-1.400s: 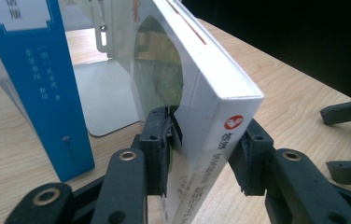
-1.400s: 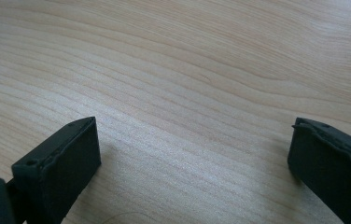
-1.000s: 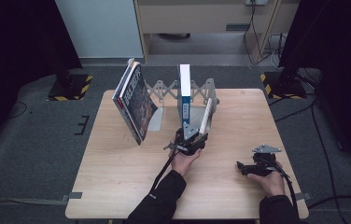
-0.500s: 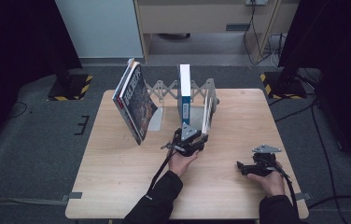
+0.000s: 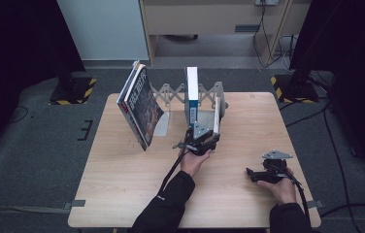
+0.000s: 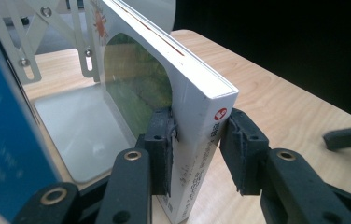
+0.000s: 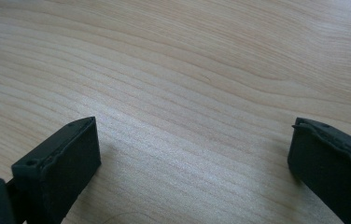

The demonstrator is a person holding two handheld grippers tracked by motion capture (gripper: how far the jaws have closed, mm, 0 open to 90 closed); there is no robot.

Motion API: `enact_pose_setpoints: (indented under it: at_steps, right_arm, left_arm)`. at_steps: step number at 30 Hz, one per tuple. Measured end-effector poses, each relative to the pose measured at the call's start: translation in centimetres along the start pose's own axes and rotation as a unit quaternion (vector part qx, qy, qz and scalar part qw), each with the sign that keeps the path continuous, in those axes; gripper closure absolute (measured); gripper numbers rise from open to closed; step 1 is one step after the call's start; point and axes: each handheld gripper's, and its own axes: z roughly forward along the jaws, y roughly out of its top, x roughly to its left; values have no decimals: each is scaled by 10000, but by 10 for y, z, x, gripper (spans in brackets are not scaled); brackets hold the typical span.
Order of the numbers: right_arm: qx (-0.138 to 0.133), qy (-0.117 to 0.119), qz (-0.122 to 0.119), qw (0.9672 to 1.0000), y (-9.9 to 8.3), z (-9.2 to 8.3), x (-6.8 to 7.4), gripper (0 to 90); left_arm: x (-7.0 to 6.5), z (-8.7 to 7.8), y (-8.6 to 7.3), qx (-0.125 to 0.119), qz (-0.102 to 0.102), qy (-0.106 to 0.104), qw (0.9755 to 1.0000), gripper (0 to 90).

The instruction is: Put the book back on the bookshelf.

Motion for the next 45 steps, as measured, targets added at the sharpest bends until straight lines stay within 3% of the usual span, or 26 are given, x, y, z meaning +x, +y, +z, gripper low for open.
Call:
enact_pose_setpoints:
  at_steps: [10,17,21,27,30,32,33,35,40,42,45]
  right_arm:
    - [0,-1,0,10000,0,0,0,25]
    - [0,-2,-2,10000,0,0,0,25]
    - [-2,-2,-2,10000,0,0,0,25]
    - [1,1,0,10000,0,0,0,23]
    - [0,6,-13,10000,0,0,0,22]
    - [1,4,-13,10000,0,0,0,22]
    - [16,9,-1,10000,0,0,0,17]
    - [13,-18,18,10000,0,0,0,15]
    - [36,-44,25,10000,0,1,0,3]
    - [33,-46,26,10000,0,1,0,3]
    - [35,-45,24,10000,0,1,0,3]
  left_arm:
    - [4,24,10,-41,-77,192,9998,599]
    - [2,28,10,-34,92,276,9996,584]
    - [1,16,9,159,321,233,9991,530]
    - [2,-7,5,217,344,104,9991,466]
    - [3,-26,3,366,537,1,9979,423]
    - [3,-29,3,389,576,-35,9976,401]
    - [4,-40,1,408,659,-182,9968,386]
    - [6,-53,-2,478,775,-238,9956,362]
    - [13,-72,-10,560,702,-311,9955,312]
    - [21,-89,-21,672,664,-324,9950,299]
    - [27,-99,-30,759,533,-343,9951,278]
